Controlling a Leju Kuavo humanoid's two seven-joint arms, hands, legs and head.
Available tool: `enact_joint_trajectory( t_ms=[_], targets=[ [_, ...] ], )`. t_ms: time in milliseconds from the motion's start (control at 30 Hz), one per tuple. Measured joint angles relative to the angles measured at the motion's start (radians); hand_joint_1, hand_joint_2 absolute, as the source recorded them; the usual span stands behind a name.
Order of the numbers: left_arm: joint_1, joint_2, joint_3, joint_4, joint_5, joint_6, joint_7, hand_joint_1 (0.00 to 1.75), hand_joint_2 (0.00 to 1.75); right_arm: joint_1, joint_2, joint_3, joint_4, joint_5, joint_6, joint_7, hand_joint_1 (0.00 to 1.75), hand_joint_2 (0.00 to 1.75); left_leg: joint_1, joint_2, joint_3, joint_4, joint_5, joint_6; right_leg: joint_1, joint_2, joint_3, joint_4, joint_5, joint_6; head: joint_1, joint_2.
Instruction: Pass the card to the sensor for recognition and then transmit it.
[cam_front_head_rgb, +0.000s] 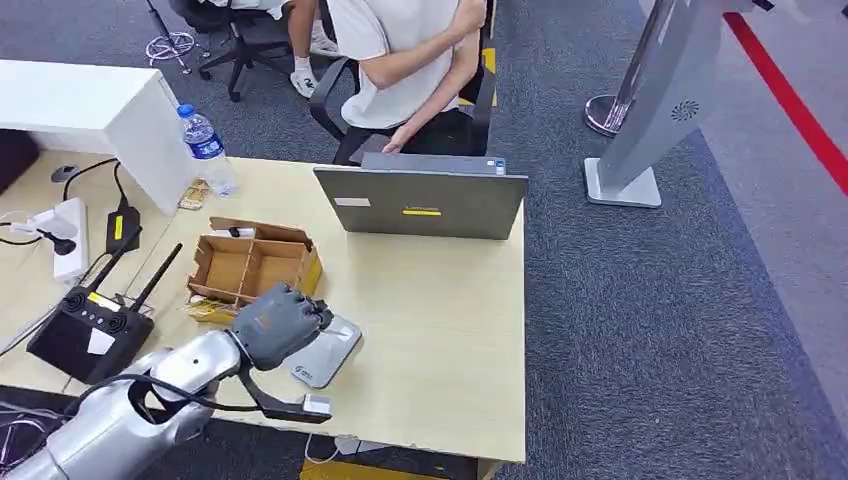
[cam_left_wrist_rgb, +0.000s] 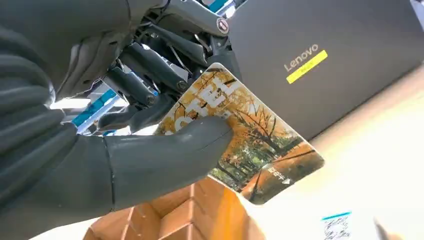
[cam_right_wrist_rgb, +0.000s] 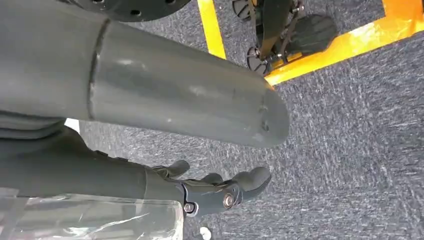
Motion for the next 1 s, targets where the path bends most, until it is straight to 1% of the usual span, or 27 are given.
enact_joint_trajectory(
  t_ms=[133, 200, 300, 500, 700, 867, 1000],
  targets=[
    [-0.011, 0.021, -0.008, -0.01, 0.021, -0.025, -0.008, 1.75, 1.75, 0.0, 0.0, -0.001, 0.0, 0.0, 0.0, 0.0, 0.0, 0.0, 0.0, 0.0, 0.0, 0.0, 0.0, 0.0, 0.0, 0.0, 0.0, 0.0, 0.0, 0.0, 0.0, 0.0],
    [-0.012, 0.021, -0.009, -0.01, 0.017, -0.019, -0.003, 1.75, 1.75, 0.0, 0.0, -0.001, 0.0, 0.002, 0.0, 0.001, 0.0, 0.0, 0.0, 0.0, 0.0, 0.0, 0.0, 0.0, 0.0, 0.0, 0.0, 0.0, 0.0, 0.0, 0.0, 0.0],
    [-0.016, 0.012, -0.03, 0.002, -0.007, -0.015, 0.01, 1.75, 1.75, 0.0, 0.0, -0.001, 0.0, 0.006, 0.0, 0.004, 0.0, 0.0, 0.0, 0.0, 0.0, 0.0, 0.0, 0.0, 0.0, 0.0, 0.0, 0.0, 0.0, 0.0, 0.0, 0.0],
    [-0.028, -0.014, -0.06, 0.051, -0.017, -0.019, 0.012, 1.75, 1.75, 0.0, 0.0, -0.001, 0.0, 0.007, 0.002, 0.009, 0.0, 0.0, 0.0, 0.0, 0.0, 0.0, 0.0, 0.0, 0.0, 0.0, 0.0, 0.0, 0.0, 0.0, 0.0, 0.0],
    [-0.034, -0.036, -0.082, 0.114, -0.01, -0.034, 0.013, 1.75, 1.75, 0.0, 0.0, -0.001, 0.0, 0.008, 0.002, 0.009, 0.0, 0.0, 0.0, 0.0, 0.0, 0.0, 0.0, 0.0, 0.0, 0.0, 0.0, 0.0, 0.0, 0.0, 0.0, 0.0],
    [-0.044, -0.055, -0.104, 0.162, -0.003, -0.032, 0.013, 1.75, 1.75, 0.0, 0.0, -0.001, 0.0, 0.014, 0.002, 0.01, 0.0, 0.0, 0.0, 0.0, 0.0, 0.0, 0.0, 0.0, 0.0, 0.0, 0.001, 0.0, 0.0, 0.0, 0.0, 0.0],
    [-0.059, -0.066, -0.118, 0.187, 0.022, -0.03, -0.005, 1.75, 1.75, -0.001, 0.0, 0.0, 0.0, 0.023, 0.002, 0.01, 0.0, 0.0, 0.0, -0.001, 0.001, 0.0, 0.001, 0.0, 0.0, -0.002, 0.002, 0.0, 0.0, 0.0, 0.0, 0.0]
  ],
)
